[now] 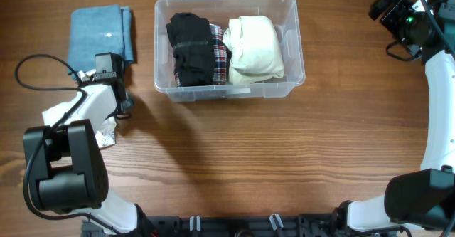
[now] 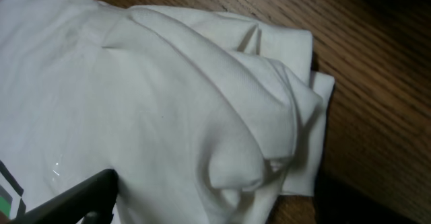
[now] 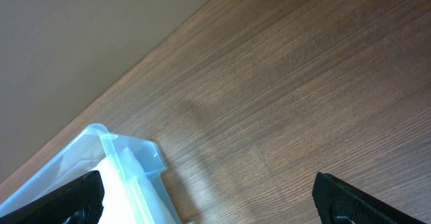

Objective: Pack container
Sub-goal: 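Reach the left gripper to the white T-shirt and grasp it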

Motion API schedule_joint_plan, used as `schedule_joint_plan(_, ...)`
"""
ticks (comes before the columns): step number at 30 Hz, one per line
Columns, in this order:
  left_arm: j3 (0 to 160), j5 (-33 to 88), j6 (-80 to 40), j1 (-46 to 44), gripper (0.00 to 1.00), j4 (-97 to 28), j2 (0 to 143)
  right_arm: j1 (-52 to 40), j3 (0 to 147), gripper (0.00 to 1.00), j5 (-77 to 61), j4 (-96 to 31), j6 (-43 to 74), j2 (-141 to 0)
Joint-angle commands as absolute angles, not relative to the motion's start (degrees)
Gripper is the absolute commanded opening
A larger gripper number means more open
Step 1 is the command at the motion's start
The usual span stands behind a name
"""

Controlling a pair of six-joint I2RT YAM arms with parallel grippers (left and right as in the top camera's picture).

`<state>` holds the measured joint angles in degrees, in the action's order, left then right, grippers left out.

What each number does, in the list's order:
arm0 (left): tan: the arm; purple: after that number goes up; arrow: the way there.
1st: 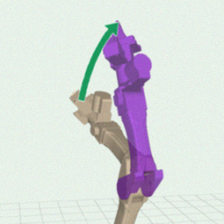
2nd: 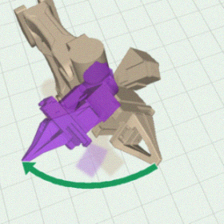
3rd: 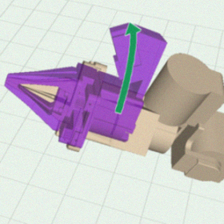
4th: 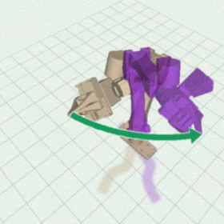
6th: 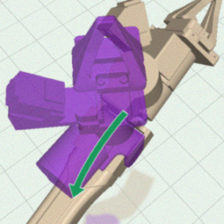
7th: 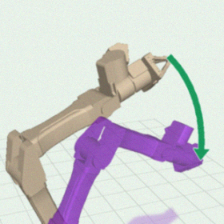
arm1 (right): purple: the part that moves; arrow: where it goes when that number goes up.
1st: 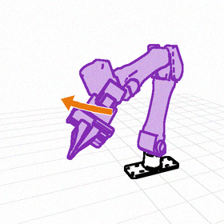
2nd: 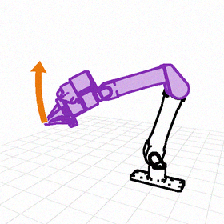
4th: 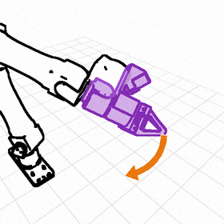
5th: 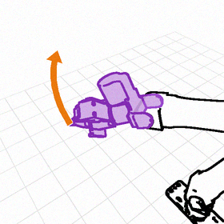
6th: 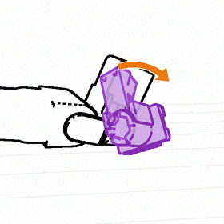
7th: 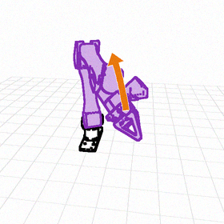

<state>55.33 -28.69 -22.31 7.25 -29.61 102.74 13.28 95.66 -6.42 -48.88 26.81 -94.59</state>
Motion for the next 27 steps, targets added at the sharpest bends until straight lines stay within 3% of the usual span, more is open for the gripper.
schedule_joint_plan(1, 55.0, -29.1, -22.8, 7.7, 0.71, -30.7, 104.8, 13.0, 95.9, 1.00, -7.0, -48.9, 27.2, -94.4)
schedule_joint_plan(3, 55.0, -29.1, -22.8, 7.7, 0.50, -31.3, 104.8, 13.0, 95.9, 1.00, -7.0, -48.9, 27.2, -94.4)
schedule_joint_plan(8, 55.0, -29.1, -22.8, 7.7, 0.26, -32.4, 104.8, 13.0, 95.9, 1.00, -7.0, -48.9, 27.1, -94.4)
schedule_joint_plan(11, 55.0, -29.0, -22.7, 7.7, 0.04, -32.6, 104.8, 13.0, 95.9, 1.00, -7.0, -48.9, 27.1, -94.4)
schedule_joint_plan(20, 64.1, -27.2, -21.2, 7.7, 0.04, -46.3, 99.4, 13.0, 95.9, 1.00, -7.0, -48.9, 27.2, -94.4)
schedule_joint_plan(27, 70.1, -16.6, -18.8, 7.7, 0.04, -52.4, 90.7, 13.0, 95.9, 1.00, -7.0, -48.9, 27.2, -94.4)
